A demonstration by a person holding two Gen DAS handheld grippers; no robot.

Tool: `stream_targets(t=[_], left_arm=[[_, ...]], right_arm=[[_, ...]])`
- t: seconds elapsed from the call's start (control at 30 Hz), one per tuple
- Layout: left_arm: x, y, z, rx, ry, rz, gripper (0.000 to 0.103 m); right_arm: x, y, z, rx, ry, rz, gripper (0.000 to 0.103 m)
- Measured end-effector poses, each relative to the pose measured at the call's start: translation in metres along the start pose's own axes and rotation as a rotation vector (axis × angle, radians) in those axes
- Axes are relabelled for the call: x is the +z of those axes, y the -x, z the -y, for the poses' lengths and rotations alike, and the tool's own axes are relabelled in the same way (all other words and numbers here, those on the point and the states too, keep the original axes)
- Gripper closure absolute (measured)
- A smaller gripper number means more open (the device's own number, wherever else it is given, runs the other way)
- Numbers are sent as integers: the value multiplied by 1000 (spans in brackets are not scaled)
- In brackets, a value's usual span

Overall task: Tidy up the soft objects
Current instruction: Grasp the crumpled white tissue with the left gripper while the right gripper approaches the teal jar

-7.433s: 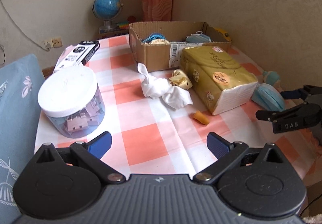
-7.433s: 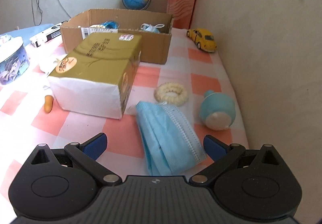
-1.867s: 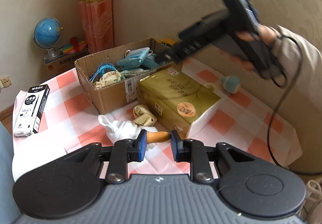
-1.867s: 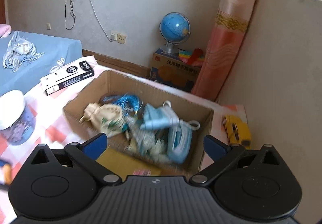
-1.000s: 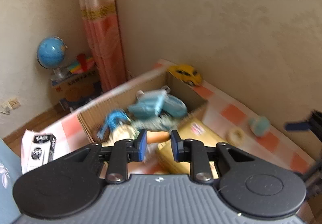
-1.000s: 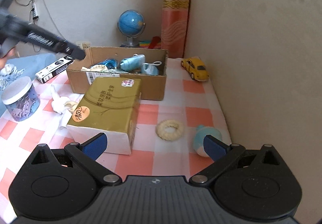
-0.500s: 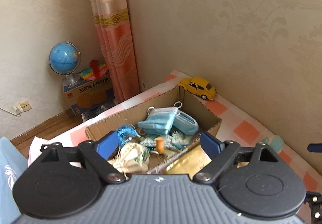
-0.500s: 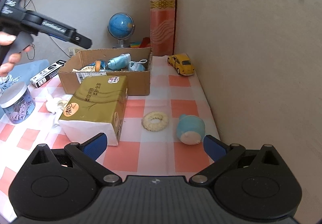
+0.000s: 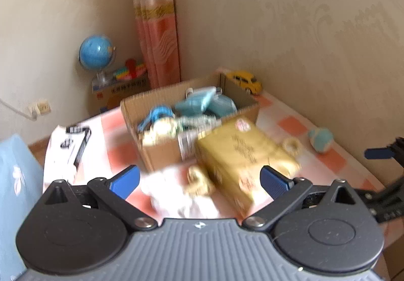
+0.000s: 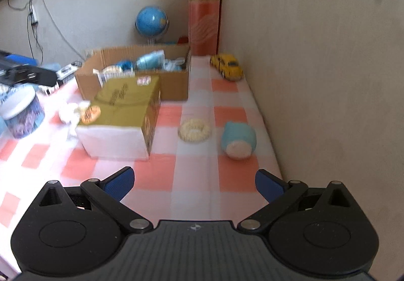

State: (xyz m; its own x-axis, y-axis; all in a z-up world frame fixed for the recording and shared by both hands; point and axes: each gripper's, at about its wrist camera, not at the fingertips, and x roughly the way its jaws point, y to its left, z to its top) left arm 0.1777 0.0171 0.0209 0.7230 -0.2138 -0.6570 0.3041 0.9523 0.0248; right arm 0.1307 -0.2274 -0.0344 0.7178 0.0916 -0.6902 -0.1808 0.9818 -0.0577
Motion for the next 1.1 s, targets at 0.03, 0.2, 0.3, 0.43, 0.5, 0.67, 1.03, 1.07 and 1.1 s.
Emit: stream_targets(t=[0.03,0.2,0.3,0.43,0.5,0.67,1.03,1.07,1.1], left_arm=[[-6,2,1,-2,9,-5,2],[-33,4,8,23,-6,-17,2],[-47,-3,13,14,-30,-60,2],[-61,-15,13,48,-22,-86,2],[-65,-21,13,68,-26,-90,2],[-67,-34,12,90,-28,-92,2],[-51,-53,-1,82,30,-63,2],[-49,-54,-2,80,27,-56,2],[-47,-56,-2,85,22,-51,2]], right_arm=[[-3,-4,0,-10,4,-15,0],[-14,-20,2,-19,7,-85,0],[-18,-24,3,-10,-4,-103,0],[-21,-32,0,-22,7,-126,0],[-21,-35,-1,-26,15,-137,0],[-21,-37,2,2,-8,-140,0],[-28,-31,-3,34,26,-107,0],[-27,-32,-3,33,26,-108,0],[-27,-33,-3,33,26,-109,0]])
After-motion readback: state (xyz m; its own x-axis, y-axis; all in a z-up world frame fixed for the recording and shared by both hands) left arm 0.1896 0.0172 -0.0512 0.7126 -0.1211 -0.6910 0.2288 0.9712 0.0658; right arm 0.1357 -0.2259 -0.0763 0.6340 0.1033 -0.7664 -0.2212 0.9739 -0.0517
